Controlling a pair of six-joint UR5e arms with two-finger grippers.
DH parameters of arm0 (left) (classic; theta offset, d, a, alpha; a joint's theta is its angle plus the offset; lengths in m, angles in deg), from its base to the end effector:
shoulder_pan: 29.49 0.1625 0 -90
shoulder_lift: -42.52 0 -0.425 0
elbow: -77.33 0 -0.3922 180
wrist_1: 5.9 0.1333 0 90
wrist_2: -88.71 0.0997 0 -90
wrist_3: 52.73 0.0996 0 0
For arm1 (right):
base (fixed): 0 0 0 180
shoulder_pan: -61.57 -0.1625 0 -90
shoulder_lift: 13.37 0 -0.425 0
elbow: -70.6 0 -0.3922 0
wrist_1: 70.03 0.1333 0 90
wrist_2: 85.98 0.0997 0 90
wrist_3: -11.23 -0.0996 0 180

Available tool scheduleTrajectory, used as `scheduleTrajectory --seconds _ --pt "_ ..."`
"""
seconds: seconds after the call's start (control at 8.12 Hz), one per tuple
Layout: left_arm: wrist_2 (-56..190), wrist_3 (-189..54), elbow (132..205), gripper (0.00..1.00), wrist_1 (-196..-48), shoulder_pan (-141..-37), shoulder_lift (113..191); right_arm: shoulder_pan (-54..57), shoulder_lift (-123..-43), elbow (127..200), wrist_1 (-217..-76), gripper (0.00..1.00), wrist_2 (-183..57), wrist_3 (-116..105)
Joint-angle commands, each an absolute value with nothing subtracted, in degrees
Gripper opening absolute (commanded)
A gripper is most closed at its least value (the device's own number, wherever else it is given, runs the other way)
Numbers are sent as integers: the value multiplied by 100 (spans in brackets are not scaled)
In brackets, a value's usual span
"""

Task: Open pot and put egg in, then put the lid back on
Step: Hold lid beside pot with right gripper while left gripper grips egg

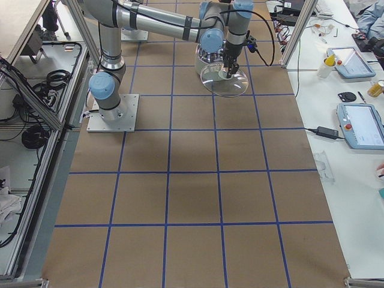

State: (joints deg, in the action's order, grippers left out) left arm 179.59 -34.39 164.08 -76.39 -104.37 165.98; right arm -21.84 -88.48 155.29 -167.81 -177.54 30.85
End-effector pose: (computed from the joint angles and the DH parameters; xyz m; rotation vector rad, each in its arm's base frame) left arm 0.0431 -0.6645 0.2034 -0.0890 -3.0883 -0.2839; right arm 0.0617 -0.6035 0.4053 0.3549 -3.1014 -0.0574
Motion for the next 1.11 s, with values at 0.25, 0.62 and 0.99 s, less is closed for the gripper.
scheduleTrajectory --seconds 0.25,0.62,0.99 --pt "17950 -3480 16408 63 -7569 -10437 16715 -2193 -8852 15532 -16785 1 -17756 3066" --pt "17942 -3489 16417 22 -7463 -10437 16715 -2184 -8843 15532 -16785 1 -17739 3083" --pt "17977 -3489 16373 0 -7568 -10437 16628 -2184 -8852 15532 -16785 1 -17739 3083"
